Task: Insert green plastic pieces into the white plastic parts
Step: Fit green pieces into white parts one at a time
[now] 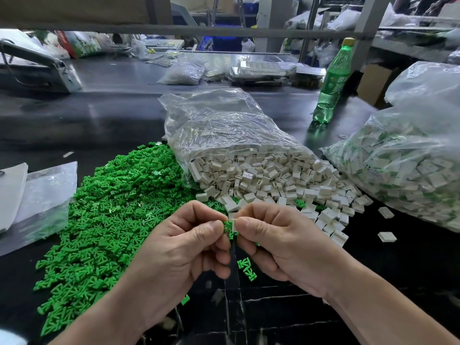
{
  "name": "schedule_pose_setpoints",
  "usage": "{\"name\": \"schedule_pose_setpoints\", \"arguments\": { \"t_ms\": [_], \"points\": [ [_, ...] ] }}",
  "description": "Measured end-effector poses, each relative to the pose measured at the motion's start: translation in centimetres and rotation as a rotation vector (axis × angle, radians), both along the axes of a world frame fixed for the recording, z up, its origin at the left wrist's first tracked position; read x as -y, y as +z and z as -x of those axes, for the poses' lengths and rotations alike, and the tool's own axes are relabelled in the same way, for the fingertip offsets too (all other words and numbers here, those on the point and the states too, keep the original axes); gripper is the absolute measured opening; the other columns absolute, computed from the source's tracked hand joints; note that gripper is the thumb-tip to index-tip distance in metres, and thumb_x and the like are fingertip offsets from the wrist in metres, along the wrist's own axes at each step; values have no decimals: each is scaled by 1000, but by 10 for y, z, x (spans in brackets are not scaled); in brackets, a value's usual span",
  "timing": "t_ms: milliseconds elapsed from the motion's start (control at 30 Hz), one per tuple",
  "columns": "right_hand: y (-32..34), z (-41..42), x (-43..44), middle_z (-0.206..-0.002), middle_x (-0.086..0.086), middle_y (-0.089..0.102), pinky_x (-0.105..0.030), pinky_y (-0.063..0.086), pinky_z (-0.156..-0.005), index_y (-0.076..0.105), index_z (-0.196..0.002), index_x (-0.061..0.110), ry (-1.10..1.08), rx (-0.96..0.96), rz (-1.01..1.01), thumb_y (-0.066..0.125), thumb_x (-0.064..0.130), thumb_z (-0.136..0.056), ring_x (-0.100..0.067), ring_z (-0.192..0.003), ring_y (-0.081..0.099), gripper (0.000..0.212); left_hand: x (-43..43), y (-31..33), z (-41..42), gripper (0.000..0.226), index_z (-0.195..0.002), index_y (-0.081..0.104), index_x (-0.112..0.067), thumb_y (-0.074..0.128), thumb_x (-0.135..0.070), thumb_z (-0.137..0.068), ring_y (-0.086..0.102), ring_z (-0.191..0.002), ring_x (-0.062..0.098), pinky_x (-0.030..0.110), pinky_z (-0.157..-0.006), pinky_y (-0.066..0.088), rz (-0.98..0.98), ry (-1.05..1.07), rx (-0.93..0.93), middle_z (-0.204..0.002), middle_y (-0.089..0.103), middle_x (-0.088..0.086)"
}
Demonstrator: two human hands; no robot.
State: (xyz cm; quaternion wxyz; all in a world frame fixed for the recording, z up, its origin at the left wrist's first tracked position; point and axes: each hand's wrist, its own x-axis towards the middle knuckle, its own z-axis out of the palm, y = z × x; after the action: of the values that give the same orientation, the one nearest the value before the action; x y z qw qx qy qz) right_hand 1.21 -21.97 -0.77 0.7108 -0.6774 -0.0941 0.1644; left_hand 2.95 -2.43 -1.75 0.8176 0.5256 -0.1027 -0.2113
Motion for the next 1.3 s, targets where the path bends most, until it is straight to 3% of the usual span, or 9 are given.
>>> {"name": "schedule_pose_setpoints", "arguments": {
  "t_ms": [367, 533, 633, 733, 933, 1067, 1167, 1233, 1300],
  "points": [
    [7, 1, 3, -66, -7, 51, -18, 27, -34, 59, -86, 3, 33, -25, 37, 57, 17, -102, -10, -40, 35, 22, -3, 3, -3, 14, -86, 70, -9, 74, -15, -73, 58, -55, 22, 30, -45, 50, 1, -85, -34, -68, 60, 15],
    [5, 0, -2, -65, -7, 53, -18, 27, -33, 61, -84, 7, 32, -33, -49, 59, 23, -101, -9, -39, 35, 23, -1, 3, -2, 33, -121, 64, -9, 62, -16, -90, 63, -57, 23, 30, -45, 55, 170, -259, -125, -78, 63, 20],
    [1, 0, -7, -66, -1, 56, -18, 26, -32, 56, -114, -10, 42, -92, -136, 59, 30, -94, -7, -39, 37, 45, -1, 2, -2, 46, -129, 59, -3, 72, -20, -88, 68, -61, 24, 28, -47, 57, 267, -315, -151, -81, 66, 21],
    [0, 1, -5, -65, 2, 55, -17, 27, -32, 59, -123, -3, 72, -120, -186, 60, 28, -94, -6, -40, 39, 42, -1, 0, -2, 44, -126, 61, -1, 72, -18, -88, 71, -69, 25, 29, -54, 59, 326, -354, -176, -85, 70, 20],
    [1, 2, -3, -65, 0, 56, -18, 26, -32, 62, -117, 1, 61, -95, -135, 62, 28, -93, -7, -40, 39, 36, 1, 1, -1, 41, -120, 66, -1, 77, -17, -84, 72, -68, 27, 32, -56, 60, 283, -322, -192, -82, 71, 21],
    [0, 4, -7, -66, -3, 56, -18, 26, -32, 64, -99, 5, 32, -60, -124, 61, 29, -93, -8, -39, 39, 25, 2, -1, 2, 43, -116, 69, -3, 83, -16, -77, 72, -64, 26, 31, -54, 60, 262, -261, -165, -78, 71, 21],
    [-1, 5, -12, -66, -1, 57, -17, 26, -33, 64, -104, 3, 6, -58, -188, 60, 28, -97, -8, -39, 40, 26, 3, -3, 1, 42, -118, 67, -5, 80, -17, -80, 72, -64, 25, 31, -55, 59, 272, -242, -144, -78, 71, 19],
    [0, 6, -16, -67, -3, 59, -17, 26, -33, 63, -100, 2, 1, -46, -204, 56, 24, -103, -8, -39, 41, 24, 2, -1, -3, 43, -120, 66, -6, 77, -25, -83, 69, -60, 23, 30, -53, 57, 190, -203, -76, -74, 69, 15],
    [2, 7, -20, -64, -4, 58, -18, 26, -34, 62, -82, 15, 13, -5, -162, 53, 23, -105, -9, -37, 37, 26, -2, -1, -9, 48, -117, 69, -11, 69, -47, -86, 61, -56, 20, 30, -51, 53, -13, -52, 58, -70, 63, 11]
  ]
}}
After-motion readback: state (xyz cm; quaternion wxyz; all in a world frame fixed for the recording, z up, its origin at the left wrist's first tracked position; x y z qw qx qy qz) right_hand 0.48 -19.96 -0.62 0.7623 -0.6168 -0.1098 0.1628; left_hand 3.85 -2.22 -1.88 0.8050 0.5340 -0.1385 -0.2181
